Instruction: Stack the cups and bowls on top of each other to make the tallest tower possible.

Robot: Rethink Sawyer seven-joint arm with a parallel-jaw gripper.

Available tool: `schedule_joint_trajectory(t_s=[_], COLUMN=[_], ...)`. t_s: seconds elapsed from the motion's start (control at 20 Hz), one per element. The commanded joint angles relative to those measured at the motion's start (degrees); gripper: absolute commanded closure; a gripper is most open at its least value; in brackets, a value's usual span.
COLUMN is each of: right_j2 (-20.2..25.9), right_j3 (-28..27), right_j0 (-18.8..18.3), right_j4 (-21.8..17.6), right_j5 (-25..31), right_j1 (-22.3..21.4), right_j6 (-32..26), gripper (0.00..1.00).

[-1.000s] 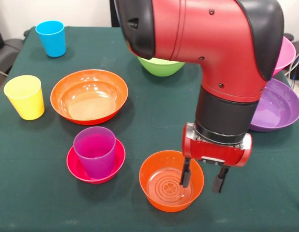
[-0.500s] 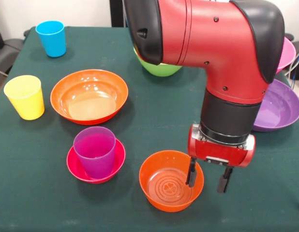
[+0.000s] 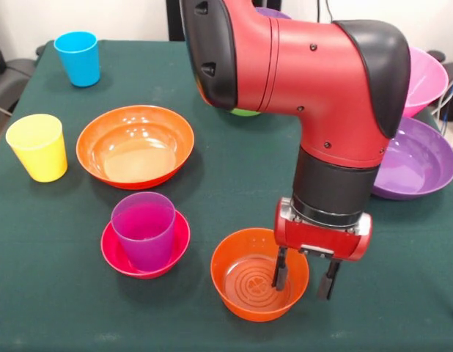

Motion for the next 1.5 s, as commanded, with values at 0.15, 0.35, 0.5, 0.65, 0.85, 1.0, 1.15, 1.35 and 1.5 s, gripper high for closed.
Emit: schedule_joint_trajectory(t_s=[0.15,0.35,0.5,0.65,0.85,1.0,1.15,1.35,1.5], right_j2=[2.75,2.03,1.74,1.74,1.73,1.39,1.54,2.10,2.18], right_j3=[6.26,6.79,6.55,6.39,6.58,6.75,7.29,9.17,10.14], right_j0=[-0.40,-0.03,0.14,0.03,-0.11,0.12,0.18,-0.04,0.00], right_j4=[0.52,1.06,1.10,1.48,1.98,2.35,2.97,3.64,4.40], right_j5=[-2.55,-3.13,-2.94,-2.89,-3.01,-2.93,-1.33,0.74,4.78], right_j1=[0.72,0.64,0.71,0.93,1.02,0.78,-0.78,-4.02,-7.59], right_j6=[6.59,7.99,8.05,7.97,7.53,7.51,6.66,5.04,3.17], gripper=[0.00,1.00,1.00,1.00,1.00,1.00,1.00,1.00,1.00])
